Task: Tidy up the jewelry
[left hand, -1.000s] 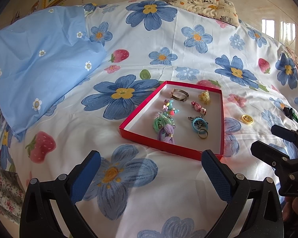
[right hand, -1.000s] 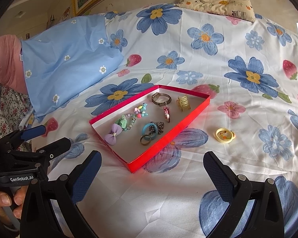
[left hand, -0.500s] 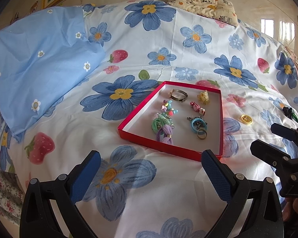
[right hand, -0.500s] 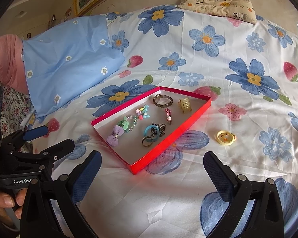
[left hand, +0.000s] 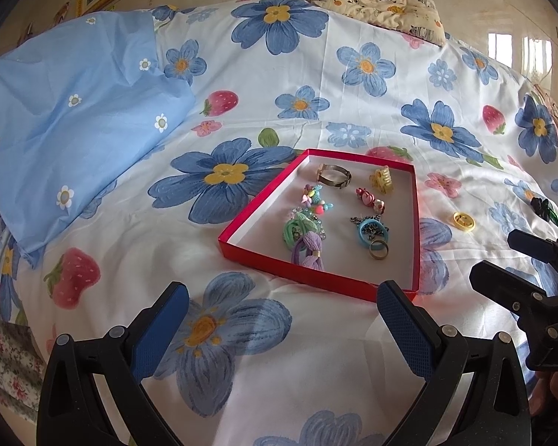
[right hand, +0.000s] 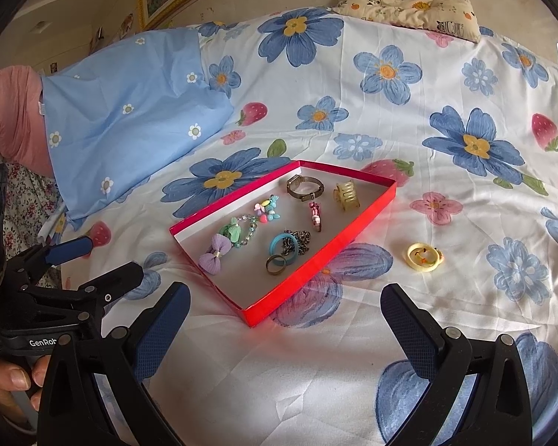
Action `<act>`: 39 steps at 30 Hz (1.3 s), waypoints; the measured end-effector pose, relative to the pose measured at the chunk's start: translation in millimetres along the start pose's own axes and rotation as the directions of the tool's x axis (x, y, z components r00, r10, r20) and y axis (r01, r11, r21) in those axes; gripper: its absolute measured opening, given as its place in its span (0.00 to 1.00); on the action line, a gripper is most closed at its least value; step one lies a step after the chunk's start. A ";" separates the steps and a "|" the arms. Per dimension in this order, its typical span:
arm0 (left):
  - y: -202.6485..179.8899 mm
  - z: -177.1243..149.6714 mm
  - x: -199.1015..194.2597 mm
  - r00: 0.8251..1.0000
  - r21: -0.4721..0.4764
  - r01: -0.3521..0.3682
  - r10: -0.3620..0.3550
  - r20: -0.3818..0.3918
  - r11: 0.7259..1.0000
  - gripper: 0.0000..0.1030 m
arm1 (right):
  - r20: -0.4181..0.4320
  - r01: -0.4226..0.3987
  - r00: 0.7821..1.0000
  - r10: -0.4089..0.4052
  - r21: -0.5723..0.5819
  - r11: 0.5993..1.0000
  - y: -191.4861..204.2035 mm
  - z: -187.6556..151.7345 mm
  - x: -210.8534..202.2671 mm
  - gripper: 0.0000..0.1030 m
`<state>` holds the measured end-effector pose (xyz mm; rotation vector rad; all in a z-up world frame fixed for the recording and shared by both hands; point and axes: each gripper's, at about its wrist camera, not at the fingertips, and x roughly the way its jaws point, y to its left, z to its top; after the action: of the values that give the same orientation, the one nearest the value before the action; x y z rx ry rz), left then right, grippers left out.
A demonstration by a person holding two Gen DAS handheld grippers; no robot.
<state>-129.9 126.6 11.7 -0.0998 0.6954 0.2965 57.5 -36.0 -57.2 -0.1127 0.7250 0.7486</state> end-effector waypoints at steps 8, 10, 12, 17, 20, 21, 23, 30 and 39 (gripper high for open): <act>0.1 -0.3 5.8 1.000 0.004 0.001 -0.001 -0.006 1.000 0.99 | -0.009 -0.002 1.000 0.002 0.004 1.000 -4.2 -1.2 4.5 1.00; 0.1 -0.4 7.7 1.000 0.005 0.003 -0.003 -0.008 1.000 0.99 | -0.009 -0.003 1.000 0.003 0.004 1.000 -4.4 -1.1 4.8 1.00; -0.5 -0.6 8.1 1.000 0.006 0.003 -0.003 -0.008 1.000 0.99 | -0.009 -0.002 1.000 0.002 0.005 1.000 -4.1 -1.1 4.8 1.00; -0.7 -0.6 8.1 1.000 0.005 0.003 -0.003 -0.007 1.000 0.99 | -0.008 -0.002 1.000 0.002 0.005 1.000 -3.8 -0.9 4.9 1.00; -0.9 -0.5 8.8 1.000 0.005 0.004 -0.004 -0.006 1.000 0.99 | -0.007 -0.004 1.000 0.004 0.003 1.000 -4.1 -0.7 6.0 1.00; -1.0 -0.4 9.5 1.000 0.006 0.005 -0.005 -0.005 1.000 0.99 | -0.007 -0.004 1.000 0.004 0.003 1.000 -3.9 -1.0 6.6 1.00; -2.1 0.0 10.7 1.000 0.008 0.005 -0.005 -0.004 1.000 0.99 | -0.007 -0.005 1.000 0.005 0.004 1.000 -4.1 -0.6 6.0 1.00; -2.8 0.3 9.9 1.000 0.008 0.006 -0.006 -0.004 1.000 0.99 | -0.007 -0.004 1.000 0.004 0.005 1.000 -4.5 -0.4 5.9 1.00; -5.0 2.7 12.9 1.000 0.011 0.005 -0.005 -0.007 1.000 0.99 | -0.010 -0.005 1.000 0.005 0.009 1.000 -4.8 0.3 7.1 1.00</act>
<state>-117.3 125.4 5.5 -0.0920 0.7031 0.2877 64.4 -35.4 -62.3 -0.1061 0.7383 0.7498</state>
